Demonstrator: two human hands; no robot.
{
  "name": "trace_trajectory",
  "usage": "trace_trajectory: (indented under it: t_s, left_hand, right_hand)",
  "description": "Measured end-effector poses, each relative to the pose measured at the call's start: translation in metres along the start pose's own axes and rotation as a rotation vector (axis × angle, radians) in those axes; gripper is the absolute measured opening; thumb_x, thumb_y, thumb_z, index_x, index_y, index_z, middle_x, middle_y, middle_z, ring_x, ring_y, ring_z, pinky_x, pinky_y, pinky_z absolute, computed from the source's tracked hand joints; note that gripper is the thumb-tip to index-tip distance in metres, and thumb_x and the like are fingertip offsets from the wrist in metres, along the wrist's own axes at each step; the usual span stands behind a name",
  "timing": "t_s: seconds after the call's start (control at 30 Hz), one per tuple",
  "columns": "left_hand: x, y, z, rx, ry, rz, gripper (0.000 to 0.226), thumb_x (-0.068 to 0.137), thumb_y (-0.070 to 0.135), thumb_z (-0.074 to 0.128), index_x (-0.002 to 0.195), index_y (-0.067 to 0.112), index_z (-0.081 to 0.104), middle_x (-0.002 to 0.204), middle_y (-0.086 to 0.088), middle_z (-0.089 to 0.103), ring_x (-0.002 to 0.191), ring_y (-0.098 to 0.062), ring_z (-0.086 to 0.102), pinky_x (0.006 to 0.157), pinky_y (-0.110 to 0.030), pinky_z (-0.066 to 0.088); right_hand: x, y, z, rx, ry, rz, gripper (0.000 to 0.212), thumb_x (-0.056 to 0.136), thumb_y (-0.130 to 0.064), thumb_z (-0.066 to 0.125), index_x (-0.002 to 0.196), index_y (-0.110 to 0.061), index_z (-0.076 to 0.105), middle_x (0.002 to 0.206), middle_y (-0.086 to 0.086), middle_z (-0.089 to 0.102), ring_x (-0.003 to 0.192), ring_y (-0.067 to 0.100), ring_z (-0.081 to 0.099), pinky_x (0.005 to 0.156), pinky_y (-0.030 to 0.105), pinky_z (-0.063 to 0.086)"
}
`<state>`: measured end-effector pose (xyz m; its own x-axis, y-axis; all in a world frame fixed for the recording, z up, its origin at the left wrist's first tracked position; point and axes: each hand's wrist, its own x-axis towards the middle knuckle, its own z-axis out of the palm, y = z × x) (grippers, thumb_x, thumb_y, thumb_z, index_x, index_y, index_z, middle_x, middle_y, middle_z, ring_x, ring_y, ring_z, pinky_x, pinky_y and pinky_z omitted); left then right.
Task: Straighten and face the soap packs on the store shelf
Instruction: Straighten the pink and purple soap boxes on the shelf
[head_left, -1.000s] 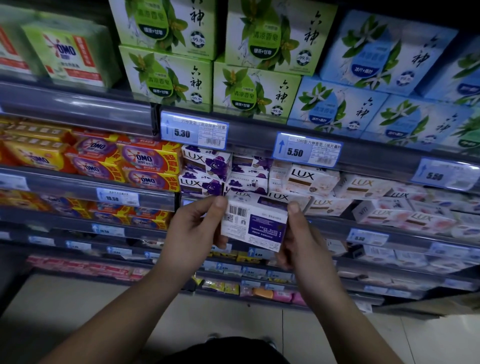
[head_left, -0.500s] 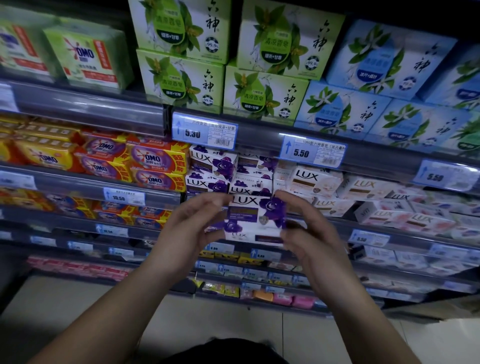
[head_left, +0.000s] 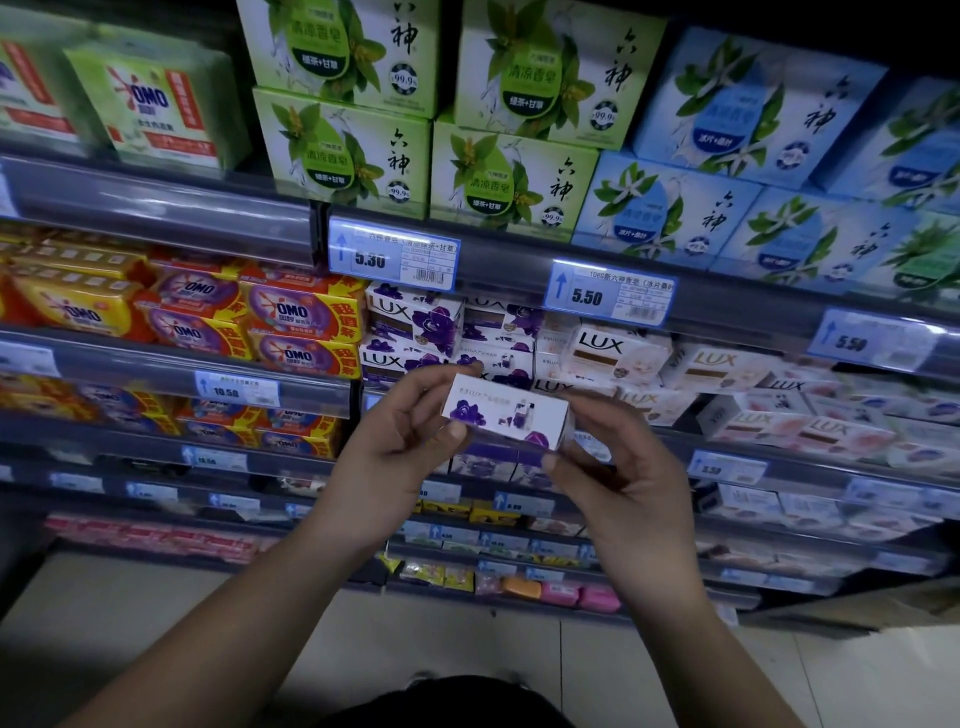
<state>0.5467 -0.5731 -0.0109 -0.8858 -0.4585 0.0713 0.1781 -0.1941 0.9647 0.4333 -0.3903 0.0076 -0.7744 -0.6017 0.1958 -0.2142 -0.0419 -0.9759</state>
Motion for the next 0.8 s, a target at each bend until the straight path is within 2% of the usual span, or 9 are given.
trace_trajectory:
  t_s: [0.07,0.13,0.2,0.27,0.4,0.47,0.57,0.7,0.8]
  left_hand:
    - [0.001,0.000,0.003,-0.001,0.047,-0.008,0.039,0.099,0.004,0.056,0.137,0.016,0.053,0.138,-0.011,0.064,0.125,-0.027,0.063,0.102,-0.038,0.054]
    - [0.000,0.001,0.008,0.042,0.132,0.008,0.037,0.093,0.017,0.065,0.128,0.024,0.057,0.134,-0.007,0.066,0.120,-0.026,0.066,0.097,-0.037,0.057]
    - [0.001,0.002,0.016,0.169,0.235,0.063,0.030,0.087,0.029,0.069,0.116,0.033,0.062,0.124,0.009,0.070,0.117,-0.013,0.068,0.092,-0.026,0.058]
    - [0.003,0.001,0.024,0.272,0.278,0.113,0.028,0.090,0.028,0.071,0.116,0.035,0.065,0.120,0.021,0.069,0.120,-0.001,0.064,0.091,-0.014,0.053]
    - [0.012,-0.001,0.032,0.402,0.285,0.145,0.038,0.098,0.016,0.066,0.132,0.033,0.064,0.135,0.017,0.061,0.126,0.006,0.054,0.089,-0.006,0.048]
    - [0.016,-0.003,0.031,0.443,0.304,0.138,0.043,0.098,0.012,0.065,0.135,0.034,0.062,0.133,0.014,0.058,0.123,0.006,0.054,0.088,-0.005,0.047]
    - [0.020,-0.007,0.028,0.426,0.304,0.063,0.054,0.099,0.010,0.063,0.144,0.038,0.053,0.140,0.016,0.056,0.130,0.007,0.050,0.094,-0.011,0.051]
    - [0.024,-0.009,0.024,0.480,0.273,-0.003,0.062,0.099,0.013,0.064,0.149,0.041,0.043,0.149,0.019,0.050,0.139,0.003,0.043,0.103,-0.033,0.054]
    - [0.027,-0.009,0.022,0.534,0.244,-0.012,0.065,0.098,0.015,0.064,0.151,0.043,0.039,0.151,0.019,0.048,0.140,0.004,0.041,0.103,-0.034,0.054]
  right_hand:
    - [0.002,-0.002,-0.001,-0.007,0.028,0.002,0.053,0.088,0.002,0.074,0.121,-0.040,0.068,0.132,-0.003,0.068,0.129,0.012,0.061,0.101,0.030,0.054]
    - [0.006,-0.003,-0.002,0.000,0.091,0.037,0.044,0.085,-0.004,0.079,0.114,-0.036,0.068,0.121,-0.007,0.074,0.120,0.008,0.067,0.091,0.019,0.056]
    - [0.011,-0.002,-0.002,-0.028,0.140,0.061,0.028,0.085,-0.011,0.081,0.103,-0.030,0.070,0.110,-0.010,0.077,0.111,0.007,0.070,0.085,0.015,0.056]
    - [0.016,0.000,-0.001,-0.066,0.159,0.074,0.022,0.090,-0.013,0.077,0.103,-0.030,0.073,0.108,-0.013,0.077,0.110,0.005,0.069,0.087,0.015,0.056]
    - [0.023,0.004,0.002,-0.079,0.120,0.120,0.045,0.099,-0.015,0.064,0.133,-0.045,0.062,0.133,-0.018,0.064,0.119,-0.001,0.059,0.088,0.015,0.051]
    - [0.027,0.006,0.005,-0.042,0.103,0.161,0.052,0.101,-0.012,0.060,0.132,-0.053,0.060,0.136,-0.019,0.063,0.120,-0.004,0.058,0.092,0.017,0.046]
    - [0.031,0.010,0.010,0.005,0.072,0.205,0.062,0.100,-0.001,0.057,0.121,-0.060,0.061,0.132,-0.023,0.065,0.122,-0.005,0.059,0.096,0.019,0.047]
    - [0.034,0.017,0.013,-0.009,0.046,0.229,0.057,0.100,-0.002,0.058,0.133,-0.048,0.055,0.134,-0.016,0.063,0.122,-0.011,0.056,0.087,0.011,0.048]
    - [0.038,0.020,0.015,-0.044,0.024,0.254,0.059,0.100,-0.006,0.060,0.137,-0.050,0.048,0.137,-0.010,0.060,0.119,-0.015,0.055,0.081,0.005,0.049]
